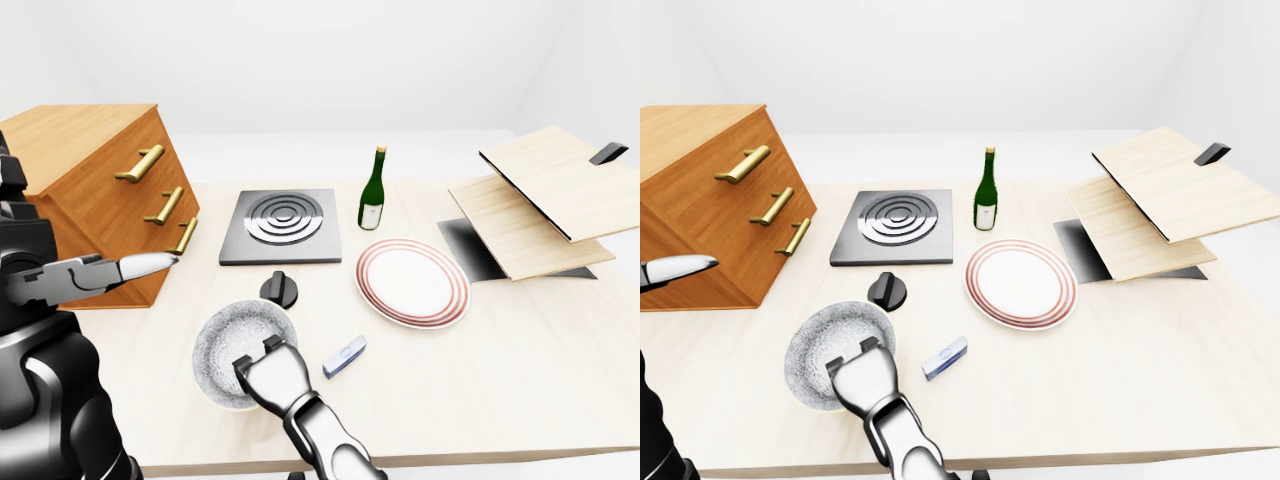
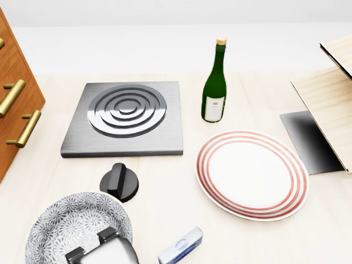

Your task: Pick up the akita bowl and put it on the plate.

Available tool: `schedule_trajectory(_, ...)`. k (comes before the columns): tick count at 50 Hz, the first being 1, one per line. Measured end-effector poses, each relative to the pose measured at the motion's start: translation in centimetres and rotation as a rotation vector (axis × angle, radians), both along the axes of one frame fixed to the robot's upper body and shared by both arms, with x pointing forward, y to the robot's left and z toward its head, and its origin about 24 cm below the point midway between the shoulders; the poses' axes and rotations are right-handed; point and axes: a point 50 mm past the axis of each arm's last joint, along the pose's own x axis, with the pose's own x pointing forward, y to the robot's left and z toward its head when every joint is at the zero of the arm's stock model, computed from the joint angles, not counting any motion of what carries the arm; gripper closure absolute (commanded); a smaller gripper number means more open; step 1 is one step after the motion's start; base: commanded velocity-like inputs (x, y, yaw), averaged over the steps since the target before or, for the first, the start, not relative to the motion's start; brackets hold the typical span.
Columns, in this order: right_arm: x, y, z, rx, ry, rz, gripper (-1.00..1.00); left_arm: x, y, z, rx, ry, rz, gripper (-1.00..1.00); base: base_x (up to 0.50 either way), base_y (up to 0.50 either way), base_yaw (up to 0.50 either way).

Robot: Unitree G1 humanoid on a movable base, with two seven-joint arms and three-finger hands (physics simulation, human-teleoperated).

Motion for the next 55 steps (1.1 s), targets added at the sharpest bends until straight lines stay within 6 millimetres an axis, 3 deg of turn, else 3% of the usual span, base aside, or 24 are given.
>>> schedule_trajectory(35,0.2,-0.4,0.7,-0.028,0.011,0.003,1.00,-0.5,0.7,0.6,-0.163,-0.059,-0.069,-1.00,0.00,0.00,0.00)
schedule_trajectory(43,0.6,-0.9,3.3,-0.044,0.006,0.012,1.00,-0.5,0.7,0.6,-0.167,-0.060,-0.070,-1.00,0.00,0.00,0.00)
schedule_trajectory(55,1.2,-0.9,9.0,-0.032,-0.052,0.021,1.00,-0.5,0.6,0.7,-0.167,-0.060,-0.071,-1.00,0.00,0.00,0.00)
